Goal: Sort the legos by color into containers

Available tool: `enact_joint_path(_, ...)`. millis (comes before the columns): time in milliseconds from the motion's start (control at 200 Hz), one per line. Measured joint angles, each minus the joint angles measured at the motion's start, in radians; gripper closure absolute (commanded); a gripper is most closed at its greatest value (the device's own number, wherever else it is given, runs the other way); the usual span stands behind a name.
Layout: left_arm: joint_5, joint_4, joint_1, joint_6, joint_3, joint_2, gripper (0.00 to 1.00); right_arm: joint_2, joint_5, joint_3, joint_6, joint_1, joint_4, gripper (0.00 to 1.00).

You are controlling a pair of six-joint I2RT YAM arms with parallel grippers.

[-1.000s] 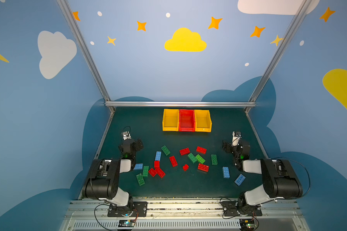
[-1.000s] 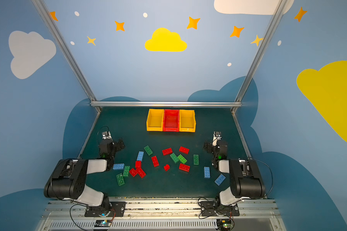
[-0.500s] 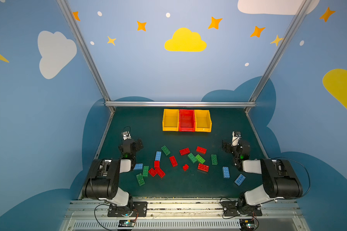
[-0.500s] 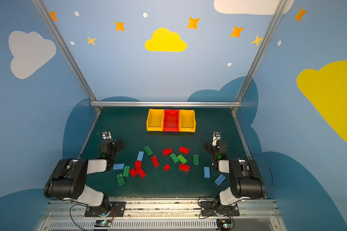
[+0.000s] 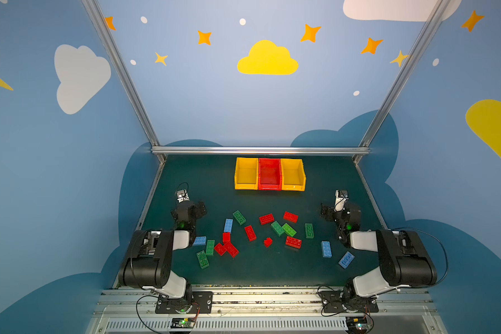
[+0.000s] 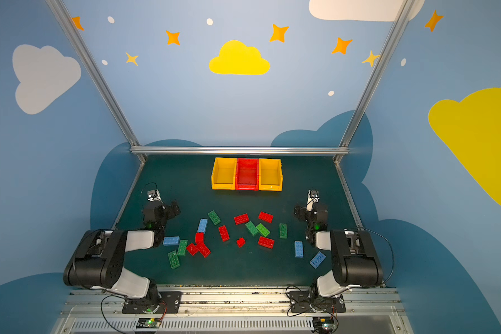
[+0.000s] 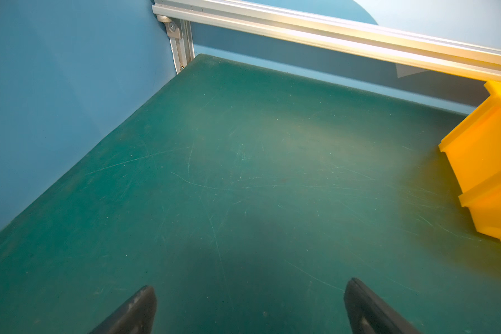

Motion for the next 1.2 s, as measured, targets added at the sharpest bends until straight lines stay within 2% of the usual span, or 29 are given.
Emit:
enact_joint_path(175,0.011,-0.008,0.0,0.003,0.0,-0.003,0.0,-0.023,0.045,0.011,0.004,0.013,-0.045,0.03)
enact_joint_path(250,0.019,-0.056,0.0,0.005,0.013,-0.019,0.0,-0.07,0.098,0.087,0.019,0.027,-0.219,0.03)
enact_joint_path(350,0.016,-0.189,-0.002,0.007,0.081,-0.072,0.0,-0.117,0.17,0.308,0.087,0.04,-0.47,0.03)
enact_joint_path(445,-0.012,-0.292,-0.027,0.005,0.158,-0.141,0.0,-0.138,0.183,0.476,0.158,0.046,-0.657,0.03)
enact_joint_path(576,-0.019,-0.368,-0.141,-0.023,0.177,-0.27,0.0,-0.159,0.17,0.573,0.241,0.071,-0.902,0.05)
enact_joint_path(731,-0.004,-0.459,-0.362,-0.047,0.175,-0.354,0.0,-0.2,0.12,0.518,0.298,0.171,-1.135,0.07)
enact_joint_path(826,0.021,-0.521,-0.491,-0.051,0.175,-0.376,0.0,-0.268,0.085,0.457,0.337,0.242,-1.217,0.1)
enact_joint_path(931,0.052,-0.563,-0.587,-0.053,0.166,-0.407,0.0,-0.318,0.044,0.421,0.385,0.304,-1.258,0.1)
enact_joint_path(1071,0.073,-0.595,-0.672,-0.049,0.137,-0.463,0.0,-0.289,0.021,0.419,0.443,0.387,-1.268,0.1)
enact_joint_path(1196,0.069,-0.622,-0.688,-0.046,0.123,-0.502,0.0,-0.201,0.013,0.442,0.483,0.442,-1.274,0.07)
